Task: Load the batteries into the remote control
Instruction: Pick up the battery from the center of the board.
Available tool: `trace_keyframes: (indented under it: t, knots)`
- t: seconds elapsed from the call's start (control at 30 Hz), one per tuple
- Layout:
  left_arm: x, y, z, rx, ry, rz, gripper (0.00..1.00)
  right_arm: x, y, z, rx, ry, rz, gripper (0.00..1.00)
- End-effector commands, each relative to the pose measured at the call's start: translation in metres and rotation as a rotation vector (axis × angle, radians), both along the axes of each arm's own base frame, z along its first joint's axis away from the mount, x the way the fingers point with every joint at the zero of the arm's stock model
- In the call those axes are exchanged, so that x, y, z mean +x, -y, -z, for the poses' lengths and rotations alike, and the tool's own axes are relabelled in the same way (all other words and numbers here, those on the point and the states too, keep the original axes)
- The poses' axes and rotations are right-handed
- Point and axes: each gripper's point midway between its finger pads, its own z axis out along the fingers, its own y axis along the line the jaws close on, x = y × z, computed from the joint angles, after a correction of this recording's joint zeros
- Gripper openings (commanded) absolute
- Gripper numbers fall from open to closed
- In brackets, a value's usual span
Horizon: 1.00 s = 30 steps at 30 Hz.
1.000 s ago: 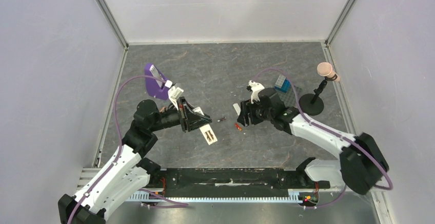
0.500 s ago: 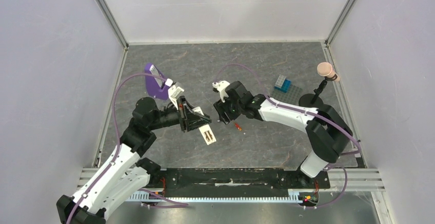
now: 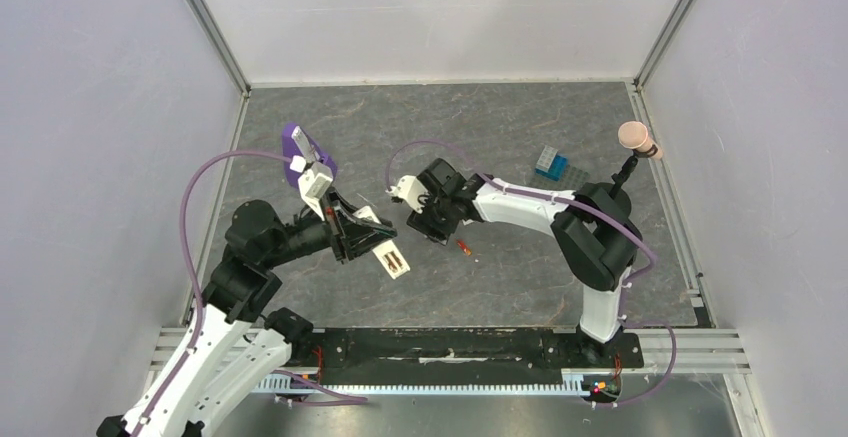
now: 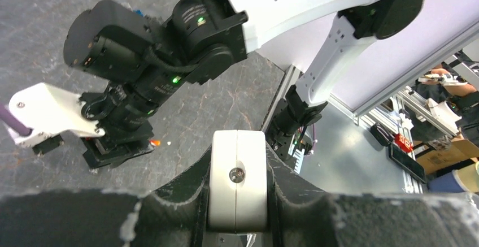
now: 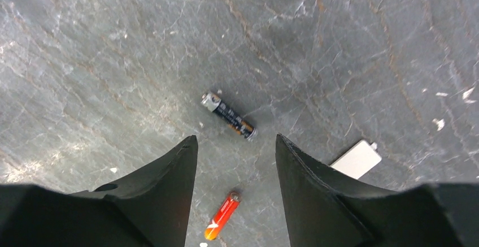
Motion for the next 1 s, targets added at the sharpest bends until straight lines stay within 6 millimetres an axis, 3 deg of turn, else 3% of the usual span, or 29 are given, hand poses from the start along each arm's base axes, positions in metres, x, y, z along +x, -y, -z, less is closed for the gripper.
trace_keyframes:
  t: [0.0,0.27,0.47,0.63,0.77,0.97]
  knots:
    - [0.0,-0.006,-0.025,0.002,0.085,-0.027,0.02,0.012,-0.015,-0.004,0.005,0.033,-0.07,0.55]
    - [0.003,-0.007,-0.023,0.023,0.096,-0.036,0.02,0.014,-0.022,0.015,-0.029,-0.017,-0.089,0.47]
    - [0.004,-0.006,-0.021,0.022,0.095,-0.033,0.02,0.01,-0.015,0.032,-0.099,-0.088,-0.056,0.19]
    - [0.005,-0.005,-0.019,0.018,0.091,-0.035,0.02,0.012,-0.011,0.033,-0.102,-0.082,-0.001,0.09]
    - [0.005,-0.004,-0.019,0.005,0.092,-0.03,0.02,0.017,-0.014,0.018,-0.01,-0.034,0.08,0.05]
    - [0.008,-0.001,-0.014,-0.048,0.082,-0.036,0.02,0.022,-0.014,-0.048,0.26,0.049,0.222,0.06]
